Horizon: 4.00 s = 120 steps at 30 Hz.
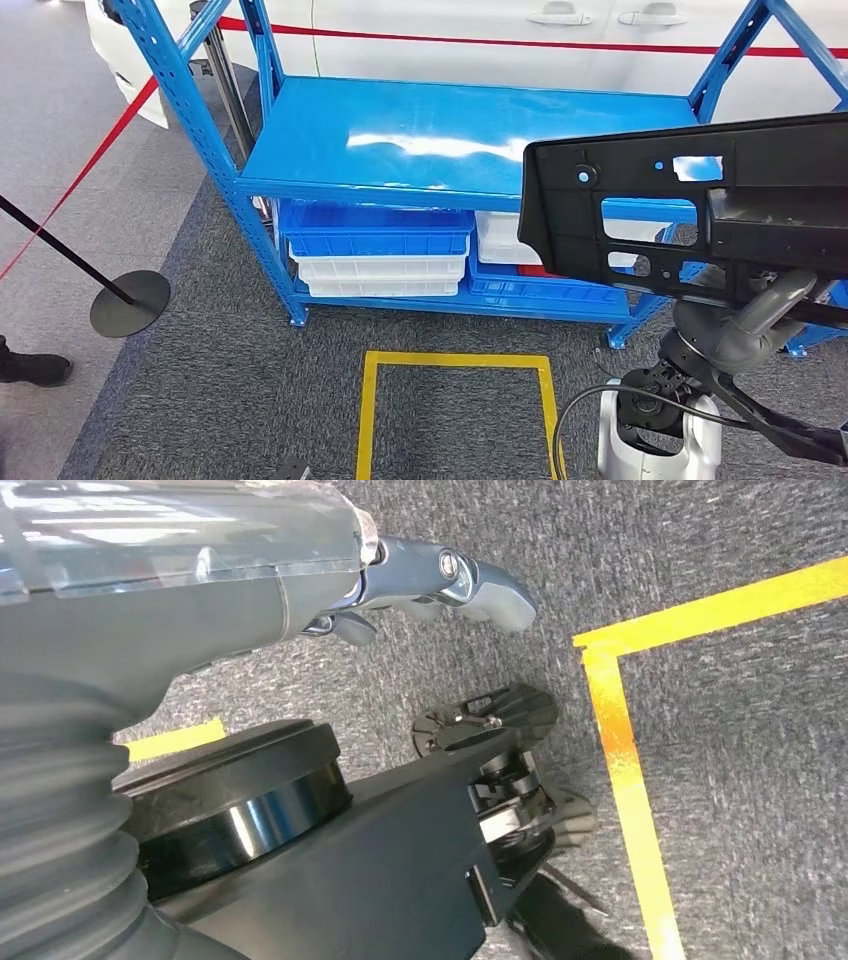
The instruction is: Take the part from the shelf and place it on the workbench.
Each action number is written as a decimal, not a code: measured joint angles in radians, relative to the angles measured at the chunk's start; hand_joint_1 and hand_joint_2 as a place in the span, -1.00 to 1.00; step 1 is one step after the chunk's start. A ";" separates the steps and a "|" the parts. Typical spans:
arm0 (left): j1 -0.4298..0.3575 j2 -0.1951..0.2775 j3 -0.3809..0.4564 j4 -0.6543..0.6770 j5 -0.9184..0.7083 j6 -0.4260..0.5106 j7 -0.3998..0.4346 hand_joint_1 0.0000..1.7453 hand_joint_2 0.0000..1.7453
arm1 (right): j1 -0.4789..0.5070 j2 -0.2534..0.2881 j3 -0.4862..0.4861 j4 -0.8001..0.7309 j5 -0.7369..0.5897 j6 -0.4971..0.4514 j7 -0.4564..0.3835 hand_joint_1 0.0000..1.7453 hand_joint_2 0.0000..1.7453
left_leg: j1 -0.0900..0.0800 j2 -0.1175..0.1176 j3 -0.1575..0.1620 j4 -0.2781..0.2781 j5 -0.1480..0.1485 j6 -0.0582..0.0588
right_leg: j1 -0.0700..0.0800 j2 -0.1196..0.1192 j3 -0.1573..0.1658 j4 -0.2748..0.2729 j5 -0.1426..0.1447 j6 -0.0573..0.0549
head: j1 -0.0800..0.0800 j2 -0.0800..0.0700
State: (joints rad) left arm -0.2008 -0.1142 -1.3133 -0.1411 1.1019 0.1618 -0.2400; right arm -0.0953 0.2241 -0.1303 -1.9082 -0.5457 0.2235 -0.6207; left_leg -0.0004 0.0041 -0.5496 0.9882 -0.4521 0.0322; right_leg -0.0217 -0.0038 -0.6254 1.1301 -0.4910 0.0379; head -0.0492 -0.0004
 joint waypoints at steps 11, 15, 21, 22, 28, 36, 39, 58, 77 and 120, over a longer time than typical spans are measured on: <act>-0.003 -0.001 -0.002 0.000 0.002 -0.005 0.001 -1.00 1.00 | -0.014 0.012 -0.024 0.014 -0.006 0.018 0.031 1.00 1.00 | -0.005 0.000 -0.023 0.012 0.015 -0.017 | 0.011 0.000 0.062 -0.124 0.033 -0.031 | 0.000 0.000; 0.002 -0.001 -0.002 0.000 0.007 -0.004 -0.001 -1.00 1.00 | -0.016 0.012 -0.031 0.025 -0.019 0.020 0.037 1.00 1.00 | -0.005 0.000 -0.025 0.014 0.016 -0.015 | 0.011 -0.001 0.061 -0.123 0.035 -0.030 | 0.000 0.000; 0.003 -0.002 -0.002 0.000 0.008 -0.004 -0.004 -1.00 1.00 | -0.024 0.012 -0.035 0.030 -0.026 0.020 0.043 1.00 1.00 | 0.001 0.007 -0.023 -0.003 0.031 -0.002 | 0.010 0.003 0.051 -0.109 0.024 -0.014 | 0.000 0.000; 0.003 -0.003 -0.002 0.000 0.008 -0.004 -0.004 -1.00 1.00 | -0.025 0.012 -0.037 0.030 -0.026 0.019 0.042 1.00 1.00 | 0.004 0.011 -0.021 -0.012 0.036 0.001 | 0.010 0.004 0.035 -0.074 0.000 -0.011 | 0.000 0.000; 0.002 -0.005 -0.007 0.000 0.005 -0.003 -0.006 -1.00 1.00 | -0.023 0.012 -0.051 0.030 -0.027 0.013 0.033 1.00 1.00 | 0.008 0.048 -0.033 -0.004 0.037 -0.002 | -0.004 -0.003 -0.045 0.105 -0.059 0.007 | 0.000 0.000; -0.007 -0.007 -0.019 0.000 -0.012 -0.007 -0.003 -1.00 1.00 | -0.021 0.012 -0.061 0.018 -0.027 0.010 0.027 1.00 1.00 | 0.009 0.079 -0.042 0.036 0.008 -0.049 | -0.001 -0.016 0.043 -0.104 0.032 -0.036 | 0.000 0.000; -0.018 -0.008 -0.034 0.000 -0.031 -0.012 0.006 -1.00 1.00 | -0.012 0.013 -0.068 0.001 -0.027 0.003 0.020 1.00 1.00 | 0.013 0.023 -0.099 0.182 -0.088 -0.058 | -0.001 0.012 0.034 -0.106 0.042 -0.052 | 0.000 0.000; -0.044 -0.016 -0.059 -0.002 -0.037 -0.013 0.022 -1.00 1.00 | 0.013 -0.021 -0.089 0.025 -0.032 -0.035 -0.018 1.00 1.00 | 0.007 0.045 0.007 -0.019 0.009 -0.001 | -0.001 0.005 -0.103 0.135 -0.046 0.000 | 0.000 0.000; -0.063 -0.013 -0.098 -0.001 -0.042 -0.015 0.023 -1.00 1.00 | 0.047 -0.034 -0.095 0.027 -0.058 -0.021 -0.017 1.00 1.00 | 0.011 -0.058 -0.023 0.088 -0.036 -0.023 | 0.007 0.109 0.016 -0.106 0.063 -0.054 | 0.000 0.000; 0.038 -0.005 -0.097 -0.001 0.008 0.001 0.000 -1.00 1.00 | 0.059 -0.001 -0.027 0.032 -0.019 -0.036 0.003 1.00 1.00 | 0.006 0.054 0.014 0.000 -0.016 -0.003 | -0.001 0.003 -0.109 0.128 -0.033 -0.009 | 0.003 0.000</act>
State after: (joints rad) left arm -0.1631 -0.1191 -1.4103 -0.1423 1.1095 0.1632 -0.2404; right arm -0.0365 0.2235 -0.1568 -1.8764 -0.5650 0.1874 -0.6180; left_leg 0.0056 0.0582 -0.5358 0.9878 -0.4677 0.0296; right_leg -0.0226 -0.0006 -0.7342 1.2581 -0.5244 0.0291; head -0.0465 -0.0004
